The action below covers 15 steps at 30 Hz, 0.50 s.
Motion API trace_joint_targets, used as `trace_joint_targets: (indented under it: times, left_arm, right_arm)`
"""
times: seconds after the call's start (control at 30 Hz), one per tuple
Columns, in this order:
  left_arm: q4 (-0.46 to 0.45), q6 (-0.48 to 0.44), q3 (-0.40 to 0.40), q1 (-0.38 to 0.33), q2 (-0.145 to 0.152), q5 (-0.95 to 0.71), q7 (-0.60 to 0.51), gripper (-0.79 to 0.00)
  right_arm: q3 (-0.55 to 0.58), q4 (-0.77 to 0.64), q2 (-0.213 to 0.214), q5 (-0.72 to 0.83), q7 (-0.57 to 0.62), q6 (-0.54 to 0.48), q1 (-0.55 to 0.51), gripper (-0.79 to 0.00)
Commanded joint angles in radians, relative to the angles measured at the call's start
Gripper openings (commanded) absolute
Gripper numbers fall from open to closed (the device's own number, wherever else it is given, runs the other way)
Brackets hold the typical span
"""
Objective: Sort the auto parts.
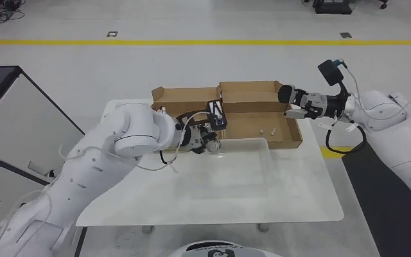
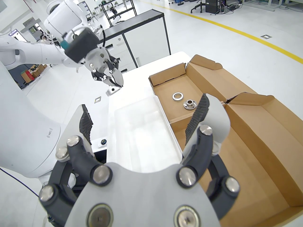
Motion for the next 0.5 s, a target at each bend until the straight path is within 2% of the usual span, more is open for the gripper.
trace_joint_targets:
  times: [0.0,0.2,0.37,0.43,0.47]
  left_arm:
    - [-0.004,-0.063,-0.097,0.068,0.016,-0.050,0.103,-0.785]
    - [0.008,-0.273,-0.282,0.225,0.047,-0.225,0.324,-0.785]
    - [0.013,-0.450,-0.368,0.309,0.058,-0.334,0.464,-0.785]
    - [0.014,-0.509,-0.395,0.334,0.060,-0.356,0.517,-0.785]
    - [0.007,-0.510,-0.404,0.346,0.061,-0.369,0.548,-0.785]
  right_arm:
    - [0.000,0.000,0.000,0.000,0.000,0.000,0.000,0.000]
    - [0.000,0.000,0.000,0.000,0.000,0.000,0.000,0.000]
    - [0.000,0.000,0.000,0.000,0.000,0.000,0.000,0.000]
    - [0.000,0.000,0.000,0.000,0.000,0.000,0.000,0.000]
    - [0.000,0.000,0.000,0.000,0.000,0.000,0.000,0.000]
